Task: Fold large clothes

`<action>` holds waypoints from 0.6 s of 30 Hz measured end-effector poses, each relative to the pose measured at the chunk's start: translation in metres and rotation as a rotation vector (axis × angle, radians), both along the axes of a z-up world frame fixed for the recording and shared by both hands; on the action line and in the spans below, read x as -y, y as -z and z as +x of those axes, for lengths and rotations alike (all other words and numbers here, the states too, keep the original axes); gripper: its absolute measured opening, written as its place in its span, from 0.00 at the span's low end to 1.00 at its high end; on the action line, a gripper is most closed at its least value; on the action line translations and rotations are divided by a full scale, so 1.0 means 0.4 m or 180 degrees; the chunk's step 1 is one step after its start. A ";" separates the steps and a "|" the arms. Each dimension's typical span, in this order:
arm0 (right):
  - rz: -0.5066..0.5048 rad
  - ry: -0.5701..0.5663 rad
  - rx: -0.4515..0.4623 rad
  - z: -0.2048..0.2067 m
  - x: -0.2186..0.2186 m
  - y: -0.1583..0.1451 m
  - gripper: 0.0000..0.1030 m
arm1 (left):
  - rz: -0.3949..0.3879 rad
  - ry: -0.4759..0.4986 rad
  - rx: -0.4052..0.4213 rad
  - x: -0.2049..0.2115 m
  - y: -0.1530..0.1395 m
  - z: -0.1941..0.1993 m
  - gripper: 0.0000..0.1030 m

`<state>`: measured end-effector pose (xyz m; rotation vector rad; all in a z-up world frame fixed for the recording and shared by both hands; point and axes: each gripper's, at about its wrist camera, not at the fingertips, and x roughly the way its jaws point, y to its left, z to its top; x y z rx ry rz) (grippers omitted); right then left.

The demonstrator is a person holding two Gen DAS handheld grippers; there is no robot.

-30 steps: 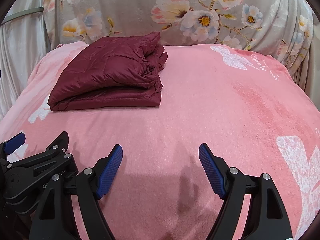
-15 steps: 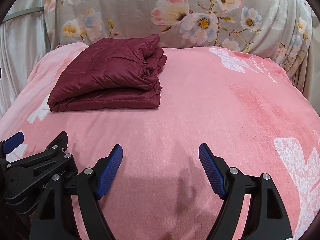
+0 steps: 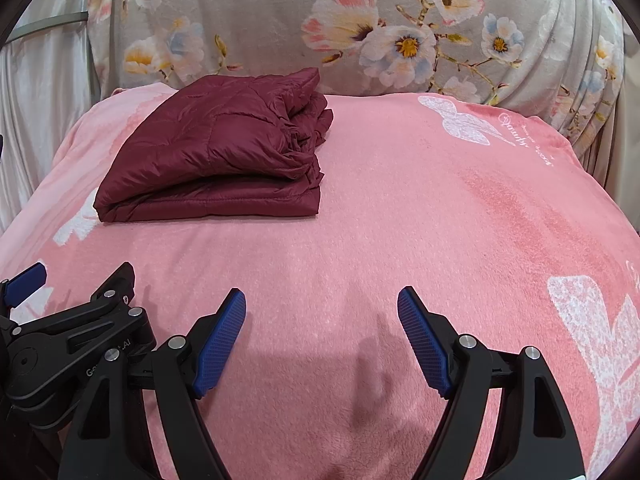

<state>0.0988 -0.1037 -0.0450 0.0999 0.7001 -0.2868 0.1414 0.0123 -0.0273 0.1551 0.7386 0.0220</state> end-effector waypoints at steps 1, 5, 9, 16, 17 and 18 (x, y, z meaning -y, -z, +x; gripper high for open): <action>0.0001 -0.0001 -0.0001 0.000 0.000 0.000 0.75 | 0.0001 0.0000 0.0000 0.001 0.001 -0.001 0.95; 0.0000 -0.0004 0.0001 0.000 0.001 0.000 0.75 | 0.0000 -0.0001 0.0004 0.000 -0.001 -0.001 0.95; -0.0002 -0.0006 -0.0002 0.000 0.002 -0.001 0.75 | 0.0006 -0.0005 0.0005 0.000 -0.001 0.000 0.95; -0.0003 -0.0005 0.0001 0.000 0.000 -0.001 0.75 | 0.0002 0.0004 0.0003 0.000 0.002 -0.001 0.95; -0.0004 -0.0004 0.0001 0.000 0.000 -0.001 0.75 | 0.0002 0.0004 0.0004 -0.001 0.000 0.000 0.95; -0.0004 -0.0006 0.0000 0.000 0.001 0.000 0.75 | 0.0002 0.0004 0.0003 0.000 0.002 -0.001 0.95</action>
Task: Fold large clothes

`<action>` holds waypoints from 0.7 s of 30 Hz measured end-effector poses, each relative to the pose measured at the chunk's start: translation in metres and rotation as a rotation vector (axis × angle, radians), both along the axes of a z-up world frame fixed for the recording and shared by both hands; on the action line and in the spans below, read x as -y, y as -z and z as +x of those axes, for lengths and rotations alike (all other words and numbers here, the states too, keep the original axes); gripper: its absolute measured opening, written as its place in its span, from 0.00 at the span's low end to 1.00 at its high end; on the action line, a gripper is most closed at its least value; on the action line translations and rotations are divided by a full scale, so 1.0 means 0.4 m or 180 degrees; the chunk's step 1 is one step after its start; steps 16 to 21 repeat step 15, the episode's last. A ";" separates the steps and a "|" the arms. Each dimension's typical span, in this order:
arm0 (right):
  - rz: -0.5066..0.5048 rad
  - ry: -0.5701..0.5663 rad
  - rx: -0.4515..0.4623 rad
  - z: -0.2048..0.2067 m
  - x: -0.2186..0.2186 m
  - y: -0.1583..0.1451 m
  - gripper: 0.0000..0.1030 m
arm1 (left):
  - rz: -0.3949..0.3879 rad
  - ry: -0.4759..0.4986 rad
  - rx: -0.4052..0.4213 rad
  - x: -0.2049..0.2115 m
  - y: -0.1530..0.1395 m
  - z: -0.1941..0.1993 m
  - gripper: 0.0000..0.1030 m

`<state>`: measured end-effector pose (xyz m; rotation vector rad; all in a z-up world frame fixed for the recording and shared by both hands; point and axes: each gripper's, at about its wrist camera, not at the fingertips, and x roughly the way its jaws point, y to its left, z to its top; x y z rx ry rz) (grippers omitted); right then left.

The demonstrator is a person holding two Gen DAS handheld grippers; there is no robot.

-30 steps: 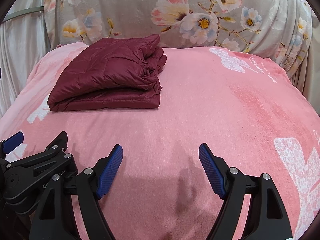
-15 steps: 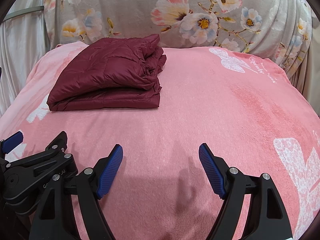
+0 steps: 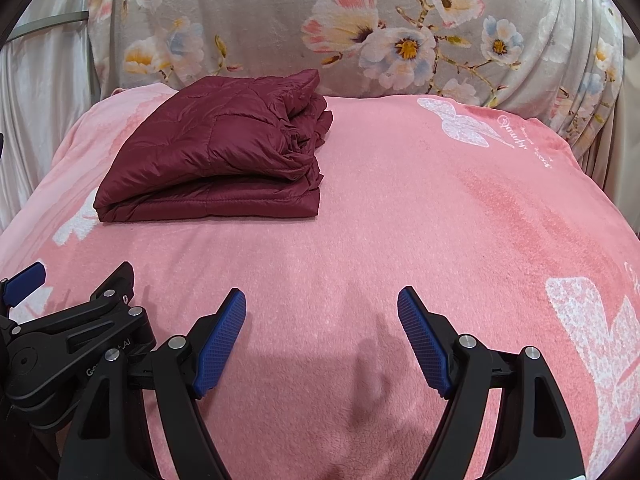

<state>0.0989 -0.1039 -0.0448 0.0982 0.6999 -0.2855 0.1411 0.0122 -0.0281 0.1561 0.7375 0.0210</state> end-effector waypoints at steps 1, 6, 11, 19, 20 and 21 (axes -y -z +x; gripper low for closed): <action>-0.0002 0.0000 0.0001 0.000 0.000 0.000 0.75 | -0.0004 0.0002 -0.0002 -0.001 -0.001 0.001 0.95; -0.0011 0.0006 0.0005 -0.001 -0.001 -0.002 0.75 | -0.0014 -0.0005 -0.0010 0.000 -0.003 -0.001 0.95; -0.0019 0.0008 0.0012 -0.001 0.002 -0.004 0.75 | -0.0007 -0.0001 0.0017 0.000 -0.006 -0.003 0.93; -0.0034 0.0009 0.0018 -0.001 0.000 -0.005 0.75 | -0.0005 -0.0012 0.0017 0.002 -0.004 -0.003 0.93; -0.0034 0.0009 0.0018 -0.001 0.000 -0.005 0.75 | -0.0005 -0.0012 0.0017 0.002 -0.004 -0.003 0.93; -0.0034 0.0009 0.0018 -0.001 0.000 -0.005 0.75 | -0.0005 -0.0012 0.0017 0.002 -0.004 -0.003 0.93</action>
